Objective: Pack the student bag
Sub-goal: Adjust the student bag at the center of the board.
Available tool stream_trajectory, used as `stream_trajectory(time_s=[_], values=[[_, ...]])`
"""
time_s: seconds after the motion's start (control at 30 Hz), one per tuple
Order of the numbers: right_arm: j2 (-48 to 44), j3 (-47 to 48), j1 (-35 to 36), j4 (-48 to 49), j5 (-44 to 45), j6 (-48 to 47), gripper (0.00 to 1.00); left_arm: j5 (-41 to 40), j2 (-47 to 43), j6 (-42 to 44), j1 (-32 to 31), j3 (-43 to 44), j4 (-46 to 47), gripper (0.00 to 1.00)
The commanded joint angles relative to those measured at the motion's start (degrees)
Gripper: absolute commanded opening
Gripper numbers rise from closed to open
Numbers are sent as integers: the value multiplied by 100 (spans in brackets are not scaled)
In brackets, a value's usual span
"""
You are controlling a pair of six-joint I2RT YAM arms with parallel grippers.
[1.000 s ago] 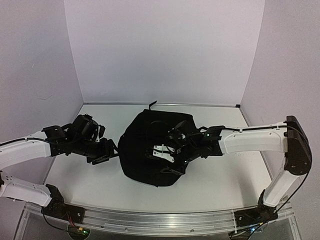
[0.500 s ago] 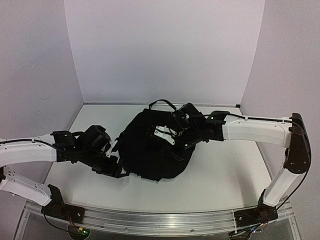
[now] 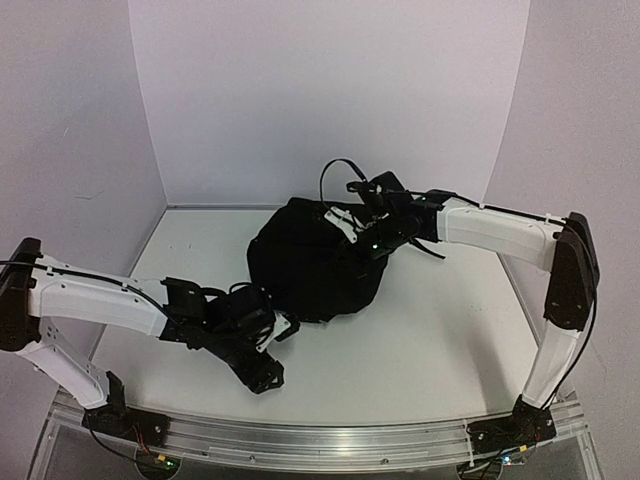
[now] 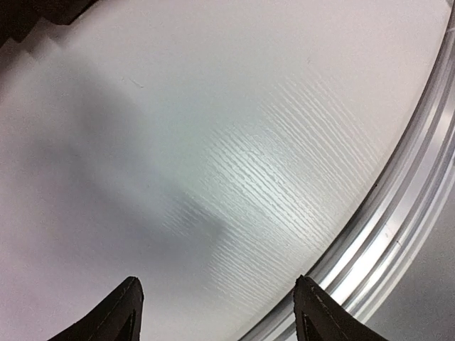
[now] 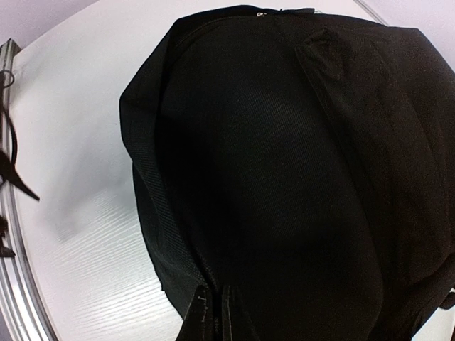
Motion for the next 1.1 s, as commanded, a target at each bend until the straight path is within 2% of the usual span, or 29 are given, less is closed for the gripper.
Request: stream_trajectory(time_s=[0.0,0.07,0.17,0.37,0.7,1.07], values=[[-230,-38,-10,571,-43,-36,0,-666,143,333,-47,226,422,73],[-145,-172,-18,608,210,-121,0,-835,215,291,-41,145,648,73],[-100,-26,-36,603,103,41,0,-1190,338,97,-32,-12,1110,74],[-212,398,-35,585,-167,352,0,-1083,180,-618,479,-699,2945,81],[-165,797,-36,479,-220,647,0,-1054,1448,-685,898,-372,4550,80],[-235,1063,-36,264,-405,826,0,-950,1734,-335,1052,-218,5567,83]])
